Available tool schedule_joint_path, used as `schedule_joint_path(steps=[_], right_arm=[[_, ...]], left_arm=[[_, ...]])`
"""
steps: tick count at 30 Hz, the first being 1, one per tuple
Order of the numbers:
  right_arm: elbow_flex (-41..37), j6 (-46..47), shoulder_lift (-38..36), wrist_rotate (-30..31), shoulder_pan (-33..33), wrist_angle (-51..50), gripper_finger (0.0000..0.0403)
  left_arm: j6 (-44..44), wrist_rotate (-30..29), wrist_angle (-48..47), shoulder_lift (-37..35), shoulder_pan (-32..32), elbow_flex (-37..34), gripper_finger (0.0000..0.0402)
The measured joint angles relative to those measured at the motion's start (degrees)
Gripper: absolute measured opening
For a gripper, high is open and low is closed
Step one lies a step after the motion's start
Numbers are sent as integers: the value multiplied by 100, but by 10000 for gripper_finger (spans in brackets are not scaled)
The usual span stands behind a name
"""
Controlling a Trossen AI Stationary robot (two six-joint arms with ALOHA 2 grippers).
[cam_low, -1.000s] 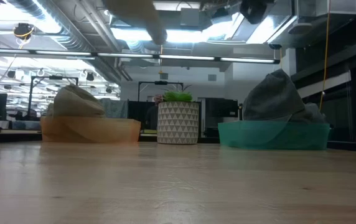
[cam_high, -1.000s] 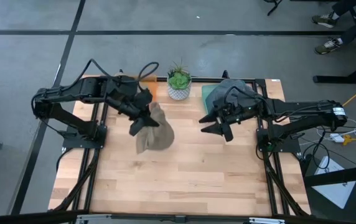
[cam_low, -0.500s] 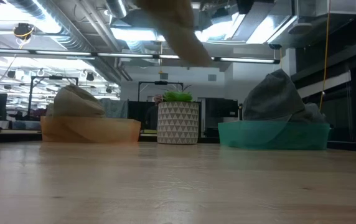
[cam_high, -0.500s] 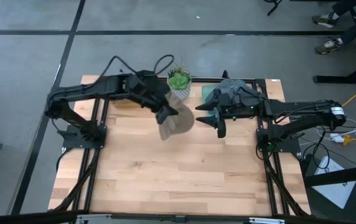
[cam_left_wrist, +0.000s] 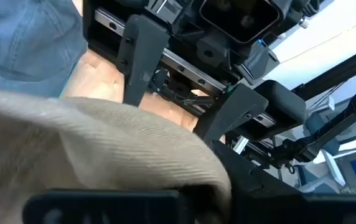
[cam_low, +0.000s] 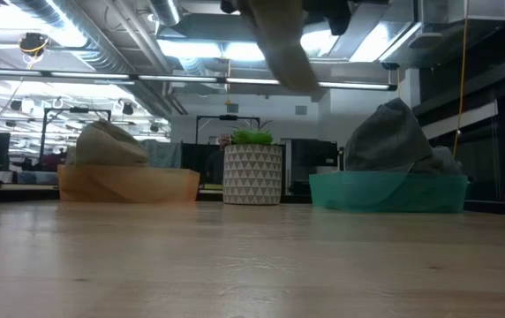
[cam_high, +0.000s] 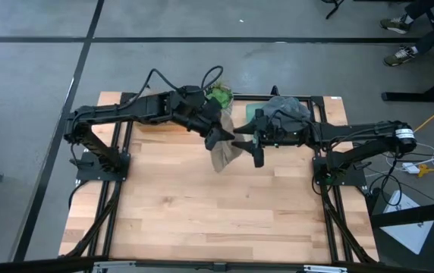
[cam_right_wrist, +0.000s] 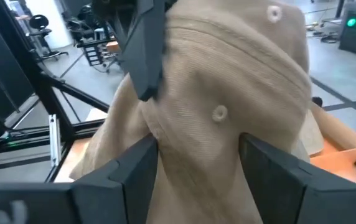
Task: Pick & Place hat
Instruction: Put the brown cap into the orange bin
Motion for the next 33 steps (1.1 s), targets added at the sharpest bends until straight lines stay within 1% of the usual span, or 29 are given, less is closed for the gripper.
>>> schedule_joint_path(steps=[3, 5, 8, 11, 12, 18, 27, 33], right_arm=[[0, 1, 0, 27, 0, 18, 205], [0, 4, 0, 18, 0, 15, 176], [0, 37, 0, -164, 0, 18, 106], [0, 32, 0, -419, -2, 11, 25], [0, 22, -4, -480, -2, 9, 14], [0, 188, -7, -573, -2, -57, 7], [0, 234, -16, -573, -4, -181, 5], [0, 392, -17, -525, -24, -175, 6]], left_arm=[[30, -30, 0, 1, 1, 0, 27], [73, -32, -1, -3, 2, 0, 23], [79, -23, -28, -26, 34, 0, 27], [79, -25, -186, -27, 57, 0, 45], [81, -21, -265, -27, 73, 0, 52], [92, 23, -978, -94, 154, 0, 93], [138, 97, -1108, -656, 103, 2, 162], [139, 93, -1267, -1020, -82, 2, 186]])
